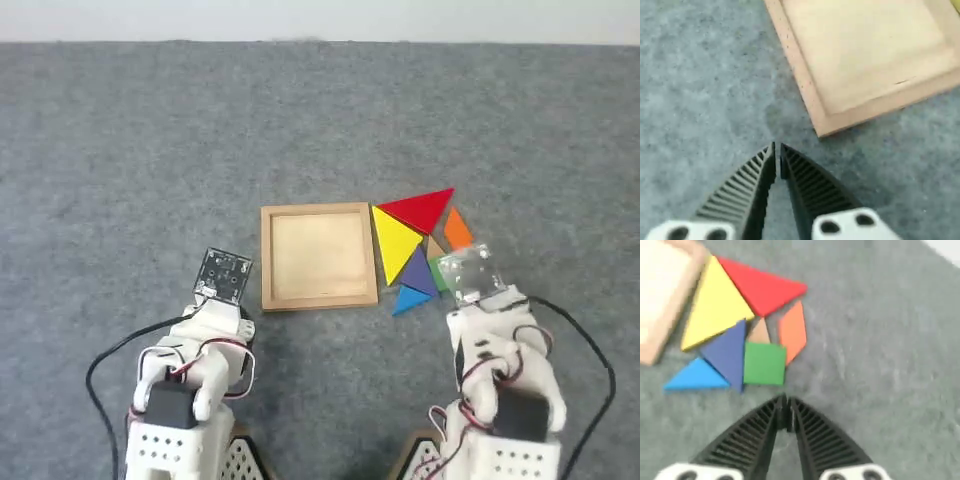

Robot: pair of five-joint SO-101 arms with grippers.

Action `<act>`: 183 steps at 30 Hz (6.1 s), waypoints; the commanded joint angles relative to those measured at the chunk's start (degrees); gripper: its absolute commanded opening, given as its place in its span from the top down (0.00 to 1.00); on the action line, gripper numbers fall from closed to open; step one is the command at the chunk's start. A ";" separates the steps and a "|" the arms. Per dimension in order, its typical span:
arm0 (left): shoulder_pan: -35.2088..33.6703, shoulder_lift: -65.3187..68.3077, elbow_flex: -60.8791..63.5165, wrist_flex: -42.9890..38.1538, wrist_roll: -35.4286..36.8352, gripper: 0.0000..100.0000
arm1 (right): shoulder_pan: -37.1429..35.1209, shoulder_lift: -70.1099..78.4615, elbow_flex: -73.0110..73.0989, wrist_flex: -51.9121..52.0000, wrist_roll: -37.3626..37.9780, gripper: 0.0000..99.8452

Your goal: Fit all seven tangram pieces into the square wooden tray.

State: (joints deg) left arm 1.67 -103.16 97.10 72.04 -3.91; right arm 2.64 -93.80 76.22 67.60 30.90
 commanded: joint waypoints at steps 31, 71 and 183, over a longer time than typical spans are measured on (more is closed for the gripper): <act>-0.35 -1.05 -0.57 0.26 -0.09 0.98 | -14.37 107.03 -71.65 0.31 -8.88 0.77; -0.35 -1.05 -0.57 0.26 -0.09 0.98 | -22.37 108.35 -57.32 -14.64 -20.48 0.69; -0.35 -1.05 -0.57 0.26 -0.09 0.98 | -13.05 109.23 -61.89 -17.19 -8.26 0.93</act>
State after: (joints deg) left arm 1.76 -103.16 97.10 72.04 -3.91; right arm -13.36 18.37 16.26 48.44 23.78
